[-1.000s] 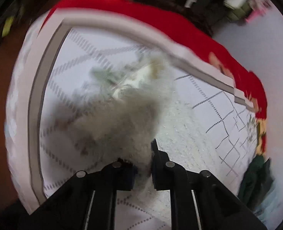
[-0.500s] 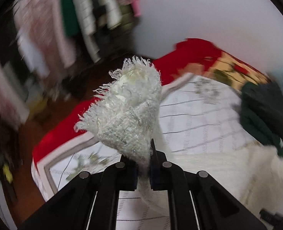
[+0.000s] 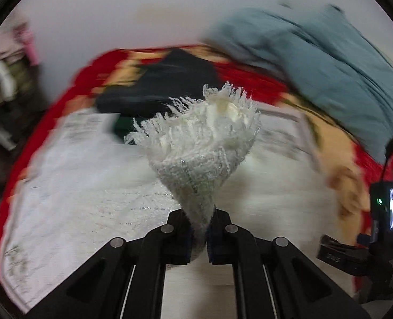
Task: Fold large clothes
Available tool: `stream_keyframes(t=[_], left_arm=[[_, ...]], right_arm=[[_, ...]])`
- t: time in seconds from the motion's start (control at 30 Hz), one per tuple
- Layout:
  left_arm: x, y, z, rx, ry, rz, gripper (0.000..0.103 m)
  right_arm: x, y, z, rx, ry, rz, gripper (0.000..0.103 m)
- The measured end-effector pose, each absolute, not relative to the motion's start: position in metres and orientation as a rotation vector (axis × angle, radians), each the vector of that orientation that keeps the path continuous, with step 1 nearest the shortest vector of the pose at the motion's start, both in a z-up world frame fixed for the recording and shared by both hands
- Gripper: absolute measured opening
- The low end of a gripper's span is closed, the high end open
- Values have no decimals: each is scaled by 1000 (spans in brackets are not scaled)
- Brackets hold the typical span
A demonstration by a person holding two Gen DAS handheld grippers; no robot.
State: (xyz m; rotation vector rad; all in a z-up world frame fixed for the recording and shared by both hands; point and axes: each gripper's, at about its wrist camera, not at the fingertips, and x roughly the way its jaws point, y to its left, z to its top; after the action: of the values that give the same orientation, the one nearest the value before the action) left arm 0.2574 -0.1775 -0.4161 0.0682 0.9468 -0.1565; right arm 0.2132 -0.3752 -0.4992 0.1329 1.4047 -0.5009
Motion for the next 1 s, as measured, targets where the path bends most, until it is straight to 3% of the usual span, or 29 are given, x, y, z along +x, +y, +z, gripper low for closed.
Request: stream_keyframes(t=[0.2,0.3,0.37,0.43,0.5,0.73,0.97,1.0], left_arm=[[265,-283,-457,110,1096,-333,6],[264,-300,-479,128,1168,-336,15],[265,-306,-487,105,1202,-355,31],[264,-314,-487,84,1214,-377,73],[263,-309,-479,62,1203,-378,85],[246,-224,-461,-39,1249,-116,85],[228,-110,-496,-29,1333,261,85],[226,-99,-503,-26,1336,289,85]], right_arm=[[166,-471,-509,229,1433,-610,85],[151,-496,-513,292,1440,-615,85],[143,-508,-515,358,1441,-601,85],[135,-516,-511,428,1428,-570,85],[130,-519,-504,497,1407,-526,85],[150,-505,-491,690,1368,-264,85],[214,-447,-527,772,1443,40,84],[221,-440,-533,761,1448,60,74]])
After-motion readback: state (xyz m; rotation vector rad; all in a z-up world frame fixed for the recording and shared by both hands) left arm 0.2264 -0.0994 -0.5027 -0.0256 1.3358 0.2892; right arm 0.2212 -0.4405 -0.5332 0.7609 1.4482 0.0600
